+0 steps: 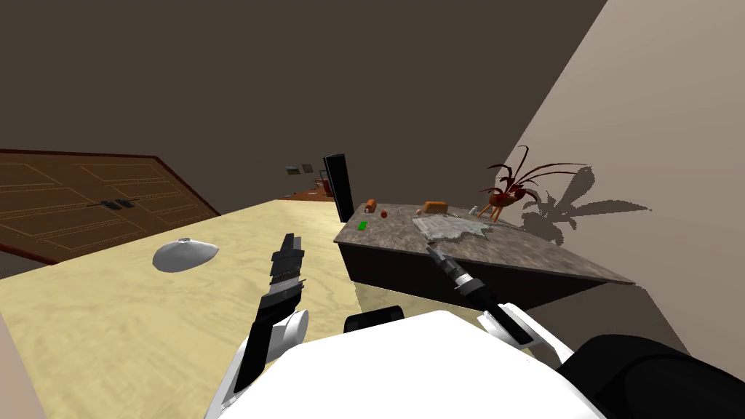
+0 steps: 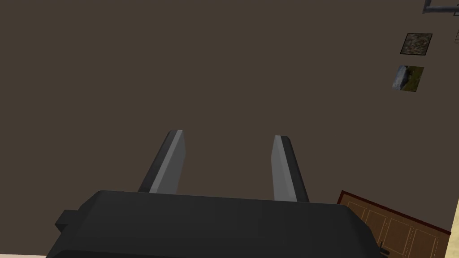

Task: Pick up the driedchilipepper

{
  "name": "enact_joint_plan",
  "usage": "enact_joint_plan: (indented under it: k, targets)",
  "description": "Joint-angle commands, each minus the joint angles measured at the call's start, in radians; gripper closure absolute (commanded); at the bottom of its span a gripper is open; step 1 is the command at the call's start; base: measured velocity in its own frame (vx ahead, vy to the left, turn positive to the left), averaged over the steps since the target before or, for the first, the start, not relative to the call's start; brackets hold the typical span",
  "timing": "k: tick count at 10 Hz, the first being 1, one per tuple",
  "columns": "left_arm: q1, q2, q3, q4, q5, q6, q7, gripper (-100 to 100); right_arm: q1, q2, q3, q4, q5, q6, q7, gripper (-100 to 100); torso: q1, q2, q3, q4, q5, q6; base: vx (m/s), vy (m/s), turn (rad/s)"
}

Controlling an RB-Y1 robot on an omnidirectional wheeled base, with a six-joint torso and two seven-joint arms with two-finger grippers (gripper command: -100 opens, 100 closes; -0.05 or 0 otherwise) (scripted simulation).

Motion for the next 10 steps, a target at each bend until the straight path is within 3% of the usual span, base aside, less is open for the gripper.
enact_joint_plan:
  k: [1, 10]
  targets:
    - [0.000, 0.000, 0.000, 0.000, 0.000, 0.000, 0.000, 0, 0.035, -0.050, -0.013, 0.037, 0.035, 0.009, 0.040, -100, 0.000, 0.000, 0.000, 0.000, 0.000, 0.000, 0.010, 0.069, 0.195]
    - [0.000, 0.000, 0.000, 0.000, 0.000, 0.000, 0.000, 0, 0.133, -0.307, -0.051, 0.148, 0.152, 0.039, 0.135, -100, -0.003, -0.001, -0.001, 0.000, -0.001, 0.000, 0.011, 0.032, 0.102]
